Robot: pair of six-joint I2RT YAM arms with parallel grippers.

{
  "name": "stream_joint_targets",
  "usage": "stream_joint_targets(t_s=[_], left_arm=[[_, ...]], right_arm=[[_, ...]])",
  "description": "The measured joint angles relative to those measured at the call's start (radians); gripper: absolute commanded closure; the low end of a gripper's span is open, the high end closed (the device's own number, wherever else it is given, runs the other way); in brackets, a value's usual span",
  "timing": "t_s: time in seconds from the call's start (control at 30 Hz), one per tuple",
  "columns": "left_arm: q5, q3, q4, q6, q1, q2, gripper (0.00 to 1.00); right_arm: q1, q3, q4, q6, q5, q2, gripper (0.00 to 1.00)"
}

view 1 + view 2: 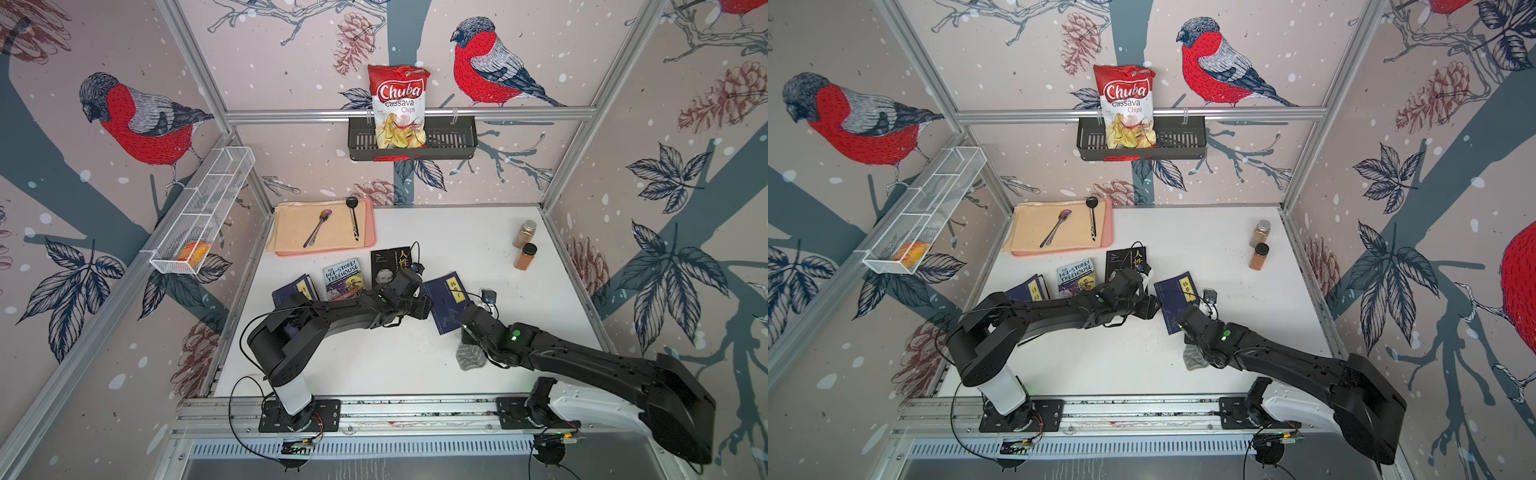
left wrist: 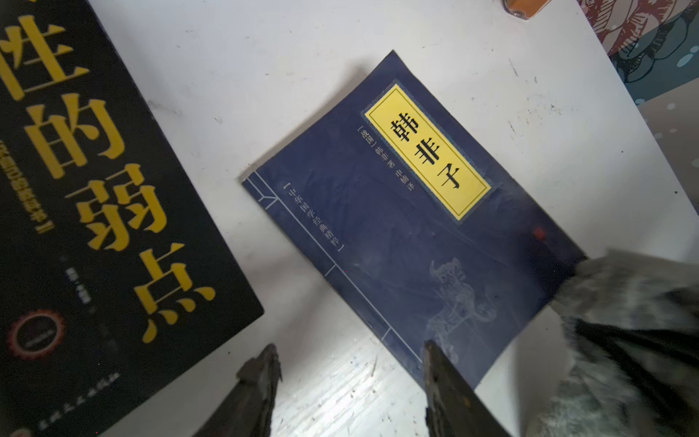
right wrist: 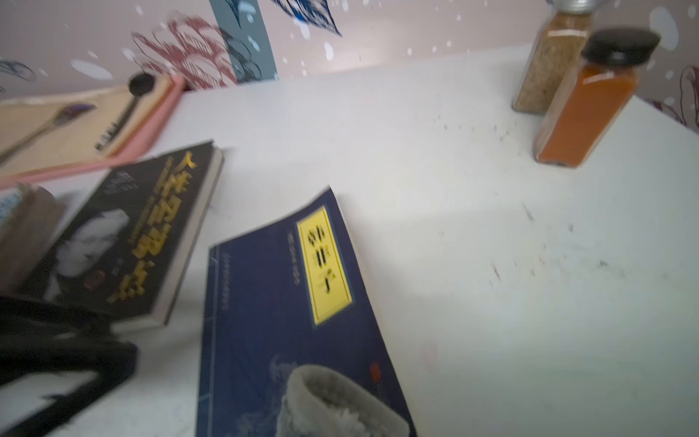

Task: Wipe the cover of the book
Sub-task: Pick up the cleaning item at the center of the board, then adjust the cleaning item on the book.

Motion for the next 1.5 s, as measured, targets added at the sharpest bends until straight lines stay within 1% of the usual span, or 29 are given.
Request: stream_joint_targets(t_s=[0.07,0.13,0.2,0.27,0.33,0.47,0.63,0.77,0.93,1.0,1.03,1.07,1.1,1.17,1.2,1.33,1.43,1.5], left_arm=[[0.013,0.002,0.003,0.0,0.0,0.008,0.41],[0.016,0.006,0.007,0.0,0.001,0.019,0.42],[0.026,0.01,0.019,0.0,0.001,0.031,0.44],[0.042,0.014,0.029,0.0,0.001,0.045,0.46],[0.05,0.02,0.036,0.0,0.001,0.061,0.48],[0.069,0.043,0.058,0.0,0.001,0.109,0.54],[0.081,0.106,0.061,0.0,0.002,0.192,0.54],[0.086,0.158,0.061,0.0,0.008,0.232,0.54],[0.095,0.209,0.059,0.0,0.043,0.282,0.54],[0.1,0.244,0.056,0.002,0.056,0.306,0.54],[0.102,0.261,0.051,0.008,0.06,0.317,0.54],[0.107,0.277,0.049,0.008,0.064,0.327,0.54],[0.114,0.294,0.04,0.011,0.069,0.337,0.54],[0.117,0.326,0.019,0.019,0.074,0.352,0.54],[0.117,0.339,0.011,0.026,0.076,0.356,0.54],[0.121,0.373,-0.003,0.037,0.076,0.359,0.54],[0.126,0.379,-0.012,0.053,0.077,0.352,0.54],[0.131,0.378,-0.024,0.056,0.077,0.339,0.54]], right_arm=[[-0.025,0.04,0.003,-0.042,0.008,-0.024,0.98],[-0.073,0.082,0.015,-0.098,0.008,-0.02,0.98],[-0.142,0.118,0.068,-0.159,-0.008,0.007,0.98],[-0.21,0.138,0.131,-0.208,-0.05,0.05,0.99],[-0.257,0.15,0.19,-0.24,-0.092,0.103,1.0],[-0.275,0.173,0.27,-0.282,-0.177,0.223,1.0],[-0.294,0.151,0.358,-0.291,-0.237,0.339,0.99],[-0.31,0.131,0.392,-0.291,-0.25,0.42,0.98],[-0.331,0.077,0.415,-0.284,-0.263,0.449,0.94],[-0.335,0.057,0.441,-0.281,-0.267,0.446,0.89],[-0.335,0.05,0.449,-0.28,-0.27,0.443,0.81],[-0.339,0.045,0.453,-0.278,-0.275,0.439,0.68],[-0.344,0.045,0.454,-0.275,-0.287,0.436,0.58],[-0.35,0.054,0.447,-0.272,-0.299,0.43,0.42],[-0.353,0.068,0.435,-0.274,-0.301,0.424,0.37],[-0.356,0.151,0.388,-0.298,-0.294,0.39,0.3],[-0.352,0.2,0.36,-0.325,-0.275,0.351,0.29],[-0.348,0.206,0.335,-0.339,-0.255,0.328,0.31]])
